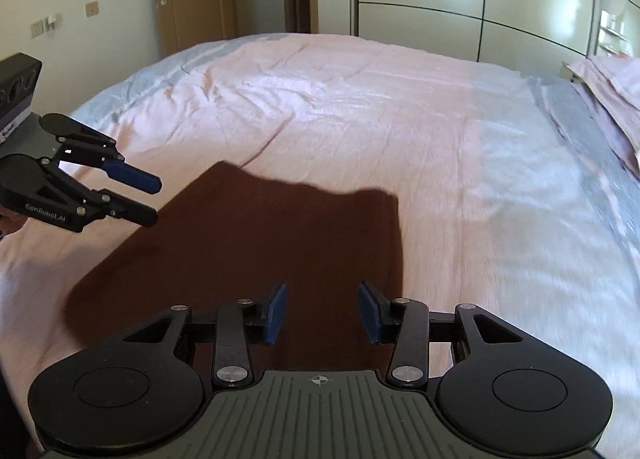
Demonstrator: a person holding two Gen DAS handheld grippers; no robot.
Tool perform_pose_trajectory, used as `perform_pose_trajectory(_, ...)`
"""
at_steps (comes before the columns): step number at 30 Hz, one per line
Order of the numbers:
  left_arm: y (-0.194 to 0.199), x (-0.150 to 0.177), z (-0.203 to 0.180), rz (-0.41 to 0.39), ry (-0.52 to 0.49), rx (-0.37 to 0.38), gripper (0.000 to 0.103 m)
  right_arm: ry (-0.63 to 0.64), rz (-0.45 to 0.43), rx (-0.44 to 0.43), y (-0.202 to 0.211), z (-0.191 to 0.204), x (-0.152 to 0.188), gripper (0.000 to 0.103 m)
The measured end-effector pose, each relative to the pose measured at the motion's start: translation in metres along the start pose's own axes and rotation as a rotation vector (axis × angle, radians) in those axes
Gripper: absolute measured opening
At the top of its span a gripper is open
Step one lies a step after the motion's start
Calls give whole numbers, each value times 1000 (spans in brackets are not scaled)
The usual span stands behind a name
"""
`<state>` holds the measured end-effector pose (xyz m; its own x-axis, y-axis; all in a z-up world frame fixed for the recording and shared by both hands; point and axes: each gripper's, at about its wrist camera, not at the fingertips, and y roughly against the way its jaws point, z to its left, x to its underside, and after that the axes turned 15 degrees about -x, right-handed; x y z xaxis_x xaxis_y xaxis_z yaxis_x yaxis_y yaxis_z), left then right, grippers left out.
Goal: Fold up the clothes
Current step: 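Press and smooth the folded maroon cardigan with both open grippers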
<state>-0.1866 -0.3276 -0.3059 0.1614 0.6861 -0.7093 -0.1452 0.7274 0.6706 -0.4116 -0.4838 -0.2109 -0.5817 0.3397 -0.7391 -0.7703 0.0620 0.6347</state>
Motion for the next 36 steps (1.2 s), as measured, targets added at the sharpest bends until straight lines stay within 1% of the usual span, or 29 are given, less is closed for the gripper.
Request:
perform_pose_trajectory(2,-23,-1,5,29,-9,-1,34,-49,14,-39,-24,-21,-10,43)
perform_pose_trajectory(3,-35,4,6,47,-14,-2,34,-74,27,-57,-36,-32,-13,43)
perform_pose_trajectory(5,-54,13,10,57,4,6,34,-122,78,-79,-62,-54,-15,43)
perform_pose_trajectory(8,-57,9,22,39,62,16,32,-121,44,-66,-75,-71,-26,43)
perform_pose_trajectory(9,-58,7,26,31,70,5,30,-118,26,-58,-76,-75,-31,43)
perform_pose_trajectory(11,-66,2,32,29,73,-33,30,-106,19,-39,-83,-80,-39,43)
perform_pose_trajectory(13,-77,2,38,47,85,-34,35,-92,54,-15,-97,-87,-43,43)
perform_pose_trajectory(15,-84,2,40,58,93,-32,40,-112,80,-11,-104,-95,-43,43)
perform_pose_trajectory(16,-81,2,41,56,97,-37,42,-110,70,2,-100,-94,-45,43)
perform_pose_trajectory(17,-78,1,42,55,102,-42,42,-108,59,14,-96,-92,-47,43)
perform_pose_trajectory(18,-75,0,43,53,107,-46,41,-100,45,26,-90,-88,-48,43)
perform_pose_trajectory(20,-62,-2,43,36,108,-56,38,-56,-3,43,-64,-69,-52,43)
perform_pose_trajectory(21,-53,-1,42,26,106,-56,35,-34,-21,32,-50,-56,-50,43)
perform_pose_trajectory(23,-31,2,38,1,112,-33,34,4,-32,11,-27,-30,-42,43)
perform_pose_trajectory(25,-8,8,30,-16,113,9,34,27,-36,-15,-10,-5,-26,43)
perform_pose_trajectory(27,13,20,16,-24,94,47,34,36,-35,-41,3,18,-6,43)
perform_pose_trajectory(30,21,41,-8,3,55,68,36,5,-4,-42,8,37,35,43)
perform_pose_trajectory(33,22,54,-20,3,36,49,36,-42,7,-16,9,42,58,43)
perform_pose_trajectory(35,32,51,-19,-2,66,31,36,-69,8,1,11,46,71,43)
perform_pose_trajectory(36,39,51,-19,-15,72,30,36,-67,-8,5,18,51,71,43)
